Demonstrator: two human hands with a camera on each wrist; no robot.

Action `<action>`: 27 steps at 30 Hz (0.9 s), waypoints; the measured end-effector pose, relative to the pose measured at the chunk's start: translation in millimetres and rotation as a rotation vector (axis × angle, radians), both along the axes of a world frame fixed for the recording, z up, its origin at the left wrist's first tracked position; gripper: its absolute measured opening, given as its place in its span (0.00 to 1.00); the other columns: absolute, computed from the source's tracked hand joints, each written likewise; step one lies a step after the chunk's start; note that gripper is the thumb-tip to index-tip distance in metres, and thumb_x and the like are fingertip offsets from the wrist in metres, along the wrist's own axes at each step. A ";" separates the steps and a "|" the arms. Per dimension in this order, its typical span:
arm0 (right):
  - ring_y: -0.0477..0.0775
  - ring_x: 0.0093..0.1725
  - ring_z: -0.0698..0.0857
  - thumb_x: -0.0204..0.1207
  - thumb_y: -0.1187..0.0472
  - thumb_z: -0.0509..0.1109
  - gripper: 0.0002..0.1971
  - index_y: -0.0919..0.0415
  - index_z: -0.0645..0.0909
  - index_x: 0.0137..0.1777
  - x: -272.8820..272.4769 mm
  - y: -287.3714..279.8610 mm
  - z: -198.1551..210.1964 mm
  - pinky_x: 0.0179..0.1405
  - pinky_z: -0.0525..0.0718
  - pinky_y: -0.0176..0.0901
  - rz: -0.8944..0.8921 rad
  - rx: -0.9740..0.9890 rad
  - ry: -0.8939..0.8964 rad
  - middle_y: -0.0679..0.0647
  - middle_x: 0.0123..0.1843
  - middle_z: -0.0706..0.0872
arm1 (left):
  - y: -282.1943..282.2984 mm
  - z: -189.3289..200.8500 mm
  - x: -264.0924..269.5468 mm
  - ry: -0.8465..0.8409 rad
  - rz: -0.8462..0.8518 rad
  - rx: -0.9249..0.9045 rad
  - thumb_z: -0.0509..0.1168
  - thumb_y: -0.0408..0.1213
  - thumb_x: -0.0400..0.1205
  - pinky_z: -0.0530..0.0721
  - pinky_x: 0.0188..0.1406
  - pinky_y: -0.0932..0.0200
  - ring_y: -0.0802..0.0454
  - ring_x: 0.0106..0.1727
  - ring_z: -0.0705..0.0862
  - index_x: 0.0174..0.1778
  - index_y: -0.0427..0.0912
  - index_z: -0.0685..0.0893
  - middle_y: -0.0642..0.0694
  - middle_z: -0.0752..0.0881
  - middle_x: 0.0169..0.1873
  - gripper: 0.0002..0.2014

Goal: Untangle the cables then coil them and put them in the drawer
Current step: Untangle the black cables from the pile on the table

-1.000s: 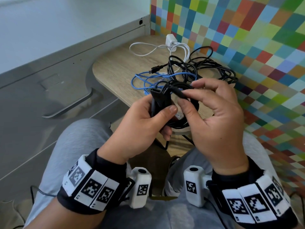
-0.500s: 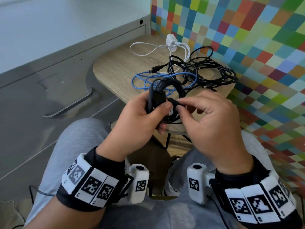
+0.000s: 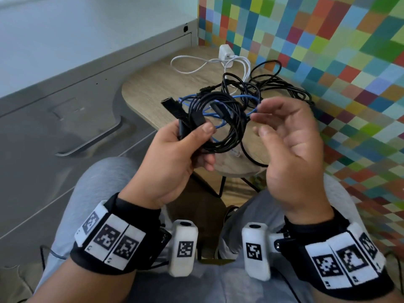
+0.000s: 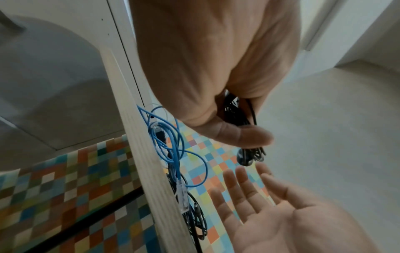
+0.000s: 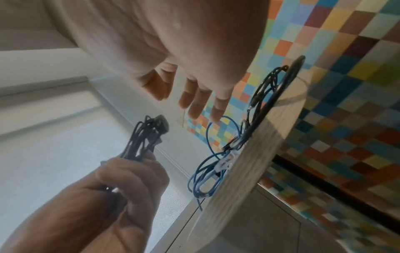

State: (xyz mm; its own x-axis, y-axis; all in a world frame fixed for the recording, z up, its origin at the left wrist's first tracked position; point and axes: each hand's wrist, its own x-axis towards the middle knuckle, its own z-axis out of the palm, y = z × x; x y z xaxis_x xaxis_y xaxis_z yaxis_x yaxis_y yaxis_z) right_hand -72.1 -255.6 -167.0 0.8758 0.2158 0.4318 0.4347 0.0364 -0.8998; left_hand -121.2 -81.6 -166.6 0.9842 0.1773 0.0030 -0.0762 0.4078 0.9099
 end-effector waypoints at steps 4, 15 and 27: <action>0.56 0.73 0.86 0.84 0.79 0.62 0.27 0.54 0.70 0.78 0.5 5.9 -5.9 0.75 0.82 0.66 0.184 0.109 0.234 0.57 0.71 0.87 | -0.3 1.6 -1.2 0.010 -0.036 -0.044 0.68 0.34 0.84 0.80 0.22 0.62 0.54 0.24 0.81 0.48 0.35 0.81 0.46 0.85 0.33 0.06; 0.67 0.67 0.87 0.78 0.70 0.60 0.28 0.60 0.73 0.80 -3.2 8.4 0.0 0.56 0.87 0.63 0.475 0.392 0.528 0.65 0.72 0.85 | -7.1 -0.8 -2.8 0.041 -0.111 -0.028 0.67 0.33 0.80 0.80 0.18 0.63 0.54 0.20 0.80 0.41 0.41 0.88 0.46 0.87 0.30 0.05; 0.64 0.56 0.89 0.78 0.71 0.69 0.18 0.54 0.82 0.65 -6.7 22.3 -10.9 0.56 0.88 0.62 0.237 0.276 0.400 0.54 0.54 0.91 | -12.5 -2.3 -1.9 0.006 -0.083 0.051 0.68 0.33 0.80 0.80 0.17 0.61 0.52 0.19 0.80 0.52 0.34 0.86 0.42 0.88 0.34 0.08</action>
State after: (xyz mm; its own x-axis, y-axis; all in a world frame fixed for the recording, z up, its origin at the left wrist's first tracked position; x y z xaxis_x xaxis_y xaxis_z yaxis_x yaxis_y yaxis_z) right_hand -78.8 -233.3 -177.9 0.9245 0.3533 0.1430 0.0110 0.3503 -0.9366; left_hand -123.1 -94.0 -168.9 0.9955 0.0946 0.0042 -0.0387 0.3660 0.9298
